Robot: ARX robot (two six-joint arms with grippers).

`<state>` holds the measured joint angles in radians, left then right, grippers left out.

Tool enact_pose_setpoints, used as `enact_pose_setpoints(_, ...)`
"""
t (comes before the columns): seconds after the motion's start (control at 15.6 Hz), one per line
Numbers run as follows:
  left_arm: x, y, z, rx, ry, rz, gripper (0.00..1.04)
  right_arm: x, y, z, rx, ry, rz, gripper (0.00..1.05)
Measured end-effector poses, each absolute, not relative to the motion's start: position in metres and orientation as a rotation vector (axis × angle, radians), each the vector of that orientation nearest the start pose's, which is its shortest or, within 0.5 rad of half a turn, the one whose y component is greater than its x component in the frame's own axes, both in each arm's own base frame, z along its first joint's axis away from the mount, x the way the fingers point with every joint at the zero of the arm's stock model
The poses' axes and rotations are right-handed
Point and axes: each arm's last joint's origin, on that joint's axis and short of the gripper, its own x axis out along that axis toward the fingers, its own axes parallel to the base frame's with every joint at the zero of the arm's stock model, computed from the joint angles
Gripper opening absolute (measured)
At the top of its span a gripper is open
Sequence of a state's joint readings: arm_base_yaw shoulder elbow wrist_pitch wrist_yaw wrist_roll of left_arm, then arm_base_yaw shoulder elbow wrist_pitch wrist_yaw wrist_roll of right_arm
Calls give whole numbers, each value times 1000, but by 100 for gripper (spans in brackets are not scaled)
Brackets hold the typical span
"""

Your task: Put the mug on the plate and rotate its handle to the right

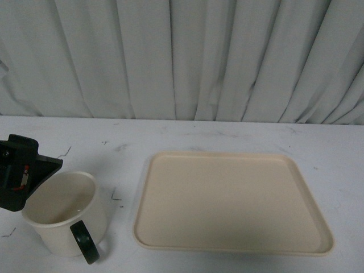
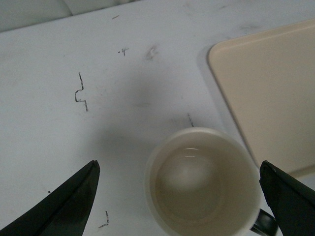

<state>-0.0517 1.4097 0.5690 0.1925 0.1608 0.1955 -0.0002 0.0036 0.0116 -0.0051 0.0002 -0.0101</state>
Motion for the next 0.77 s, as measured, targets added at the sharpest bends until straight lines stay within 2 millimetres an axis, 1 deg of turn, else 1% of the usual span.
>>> enact_pose_setpoints(0.06, 269, -12, 157, 138, 653, -262, 98, 97, 0, 167, -10, -3, 0, 98)
enact_pose_setpoints(0.19, 277, -2, 146, 123, 697, -242, 98, 97, 0, 167, -10, -3, 0, 98)
enact_pose_setpoints(0.26, 286, 10, 138, 105, 717, -218, 98, 97, 0, 167, -10, -3, 0, 98)
enact_pose_setpoints(0.38, 289, 19, 127, 83, 749, -204, 98, 97, 0, 167, -10, -3, 0, 98)
enact_pose_setpoints(0.51, 291, 23, 119, 74, 764, -193, 98, 97, 0, 167, -10, -3, 0, 98)
enact_pose_setpoints(0.7, 294, 19, 105, 74, 790, -199, 98, 97, 0, 167, -10, -3, 0, 98)
enact_pose_setpoints(0.77, 294, 16, 101, 60, 806, -201, 95, 97, 0, 167, -10, -3, 0, 98)
